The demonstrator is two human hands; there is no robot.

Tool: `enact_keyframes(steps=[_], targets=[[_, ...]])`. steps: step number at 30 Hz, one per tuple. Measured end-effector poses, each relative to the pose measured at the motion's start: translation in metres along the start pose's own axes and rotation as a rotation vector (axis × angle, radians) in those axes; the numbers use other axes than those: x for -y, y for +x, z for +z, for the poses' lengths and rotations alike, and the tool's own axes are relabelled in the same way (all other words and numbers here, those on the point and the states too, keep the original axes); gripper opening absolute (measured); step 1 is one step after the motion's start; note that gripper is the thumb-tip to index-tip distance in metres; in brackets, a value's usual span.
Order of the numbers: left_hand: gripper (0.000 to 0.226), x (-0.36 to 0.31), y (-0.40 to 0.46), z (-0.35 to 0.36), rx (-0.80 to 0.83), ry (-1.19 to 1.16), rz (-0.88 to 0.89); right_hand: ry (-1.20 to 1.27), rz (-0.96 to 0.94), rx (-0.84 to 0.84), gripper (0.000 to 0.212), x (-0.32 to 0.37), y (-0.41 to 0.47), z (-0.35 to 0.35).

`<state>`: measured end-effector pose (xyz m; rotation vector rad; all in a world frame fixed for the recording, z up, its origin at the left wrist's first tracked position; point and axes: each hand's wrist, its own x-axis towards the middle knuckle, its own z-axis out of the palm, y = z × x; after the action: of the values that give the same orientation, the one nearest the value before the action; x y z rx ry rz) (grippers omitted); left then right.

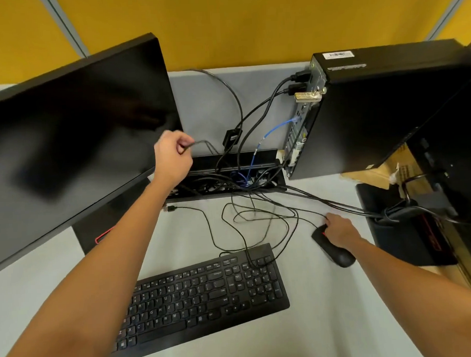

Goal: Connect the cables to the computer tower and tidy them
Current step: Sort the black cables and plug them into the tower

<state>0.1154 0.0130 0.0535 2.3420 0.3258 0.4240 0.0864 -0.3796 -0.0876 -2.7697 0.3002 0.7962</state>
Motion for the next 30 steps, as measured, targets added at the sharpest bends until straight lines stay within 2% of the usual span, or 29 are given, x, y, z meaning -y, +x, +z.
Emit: enact_keyframes(steps=[2, 4, 6, 9, 11, 12, 14, 16, 18, 19, 21, 24, 26, 28, 30], targets=[[0.015, -0.028, 0.006, -0.007, -0.089, -0.1, 0.072, -0.085, -0.016, -0.075, 0.031, 0.019, -0.008, -0.007], [0.006, -0.061, 0.008, -0.009, -0.118, -0.202, 0.154, -0.086, -0.128, -0.261, 0.036, 0.054, -0.022, -0.022], [0.005, -0.094, 0.004, -0.009, -0.12, -0.273, 0.233, 0.203, -0.373, -0.367, 0.029, 0.097, -0.043, -0.04], [0.012, -0.129, -0.002, -0.008, -0.042, -0.397, 0.247, 0.661, -0.734, -0.165, 0.028, 0.159, -0.084, -0.062], [0.015, -0.141, -0.005, -0.009, 0.062, -0.573, 0.188, 0.815, -0.782, 0.009, 0.036, 0.19, -0.103, -0.078], [0.017, -0.143, -0.007, -0.011, 0.089, -0.649, 0.157, 0.806, -0.784, 0.099, 0.04, 0.2, -0.109, -0.083], [0.018, -0.139, -0.01, -0.015, 0.087, -0.701, 0.121, 0.575, -0.826, 0.255, 0.039, 0.205, -0.108, -0.079], [0.015, -0.121, -0.013, -0.019, 0.073, -0.589, 0.149, 0.108, -0.833, 0.338, 0.042, 0.194, -0.101, -0.055], [0.009, -0.092, -0.018, -0.021, 0.106, -0.384, 0.196, -0.36, -0.734, 0.278, 0.05, 0.172, -0.091, -0.019], [0.007, -0.073, -0.022, -0.022, 0.14, -0.293, 0.191, -0.489, -0.703, 0.202, 0.05, 0.161, -0.088, -0.004], [0.006, -0.036, -0.03, -0.023, 0.214, -0.164, 0.125, -0.492, -0.656, 0.033, 0.036, 0.138, -0.081, 0.013], [0.015, 0.014, -0.046, -0.023, 0.343, -0.108, -0.014, -0.327, -0.492, -0.042, 0.021, 0.11, -0.069, 0.007], [0.015, 0.03, -0.058, -0.021, 0.394, -0.142, -0.072, -0.353, -0.446, 0.02, 0.025, 0.102, -0.061, -0.002], [0.017, 0.029, -0.068, -0.014, 0.404, -0.215, -0.099, -0.365, -0.5, 0.005, 0.036, 0.114, -0.063, -0.003], [0.019, 0.02, -0.072, -0.006, 0.384, -0.303, -0.097, -0.271, -0.582, 0.044, 0.054, 0.136, -0.075, 0.007]])
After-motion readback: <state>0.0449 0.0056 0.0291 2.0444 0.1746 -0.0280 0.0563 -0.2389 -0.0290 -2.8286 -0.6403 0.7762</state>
